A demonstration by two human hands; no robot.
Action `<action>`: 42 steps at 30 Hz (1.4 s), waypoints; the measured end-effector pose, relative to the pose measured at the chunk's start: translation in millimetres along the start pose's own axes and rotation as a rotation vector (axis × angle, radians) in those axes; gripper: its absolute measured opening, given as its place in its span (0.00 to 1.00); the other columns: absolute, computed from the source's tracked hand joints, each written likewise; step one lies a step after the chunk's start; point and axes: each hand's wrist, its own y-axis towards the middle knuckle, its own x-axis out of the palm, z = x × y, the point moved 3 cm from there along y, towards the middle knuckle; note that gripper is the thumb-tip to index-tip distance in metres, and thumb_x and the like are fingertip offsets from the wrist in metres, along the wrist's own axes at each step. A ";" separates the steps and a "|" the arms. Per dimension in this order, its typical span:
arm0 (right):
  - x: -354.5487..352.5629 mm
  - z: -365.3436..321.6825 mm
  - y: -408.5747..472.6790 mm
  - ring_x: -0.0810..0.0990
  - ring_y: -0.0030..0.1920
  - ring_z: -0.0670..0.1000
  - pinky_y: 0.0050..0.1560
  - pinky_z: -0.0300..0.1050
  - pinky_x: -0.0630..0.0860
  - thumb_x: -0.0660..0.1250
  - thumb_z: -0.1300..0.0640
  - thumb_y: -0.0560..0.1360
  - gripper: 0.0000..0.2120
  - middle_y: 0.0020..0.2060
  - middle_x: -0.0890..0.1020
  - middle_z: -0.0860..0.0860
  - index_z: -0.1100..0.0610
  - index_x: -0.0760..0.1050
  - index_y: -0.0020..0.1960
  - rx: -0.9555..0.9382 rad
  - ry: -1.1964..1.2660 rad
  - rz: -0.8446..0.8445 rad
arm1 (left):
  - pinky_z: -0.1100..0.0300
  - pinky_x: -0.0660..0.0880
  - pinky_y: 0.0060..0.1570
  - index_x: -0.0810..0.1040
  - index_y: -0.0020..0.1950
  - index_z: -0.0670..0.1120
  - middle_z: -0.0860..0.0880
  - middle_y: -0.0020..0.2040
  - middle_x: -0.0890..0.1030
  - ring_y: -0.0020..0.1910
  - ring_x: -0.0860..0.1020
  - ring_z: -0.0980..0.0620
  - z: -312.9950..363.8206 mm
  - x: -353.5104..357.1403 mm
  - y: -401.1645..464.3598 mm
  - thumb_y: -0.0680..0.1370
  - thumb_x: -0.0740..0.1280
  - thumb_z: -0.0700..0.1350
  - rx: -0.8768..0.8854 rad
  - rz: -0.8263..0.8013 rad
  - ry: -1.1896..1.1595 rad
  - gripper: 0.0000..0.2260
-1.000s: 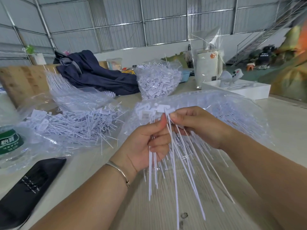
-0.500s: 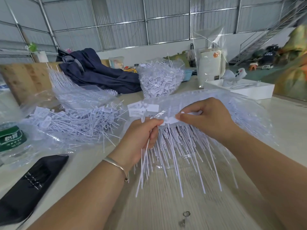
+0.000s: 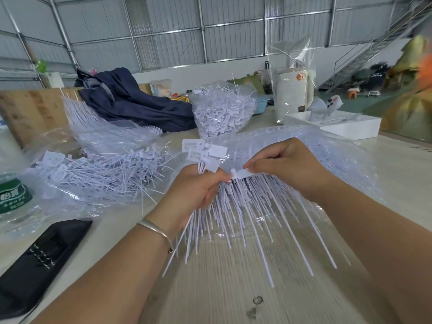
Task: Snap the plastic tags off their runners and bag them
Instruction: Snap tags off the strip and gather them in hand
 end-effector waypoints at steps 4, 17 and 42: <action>-1.4 2.3 1.2 0.72 0.38 0.54 0.43 0.46 0.68 0.75 0.59 0.64 0.02 0.39 0.80 0.69 0.56 0.86 0.36 0.057 -0.042 -0.109 | 0.67 0.56 0.21 0.75 0.32 0.47 0.52 0.21 0.64 0.20 0.59 0.55 -0.4 2.0 -4.6 0.73 0.69 0.35 -0.027 -0.131 0.155 0.12; -8.3 13.3 4.8 0.67 0.33 0.52 0.35 0.41 0.63 0.67 0.50 0.76 0.15 0.29 0.71 0.53 0.63 0.77 0.44 0.117 0.089 -0.159 | 0.67 0.58 0.20 0.71 0.36 0.49 0.54 0.26 0.66 0.21 0.61 0.58 -6.1 -2.9 -2.6 0.75 0.73 0.43 -0.144 0.029 -0.062 0.13; 6.4 6.5 1.2 0.72 0.30 0.47 0.34 0.35 0.69 0.74 0.55 0.68 0.10 0.30 0.76 0.53 0.60 0.77 0.42 0.065 0.206 -0.163 | 0.70 0.53 0.14 0.67 0.38 0.49 0.55 0.26 0.59 0.18 0.57 0.59 2.1 9.6 -4.4 0.72 0.69 0.46 -0.220 -0.197 -0.739 0.11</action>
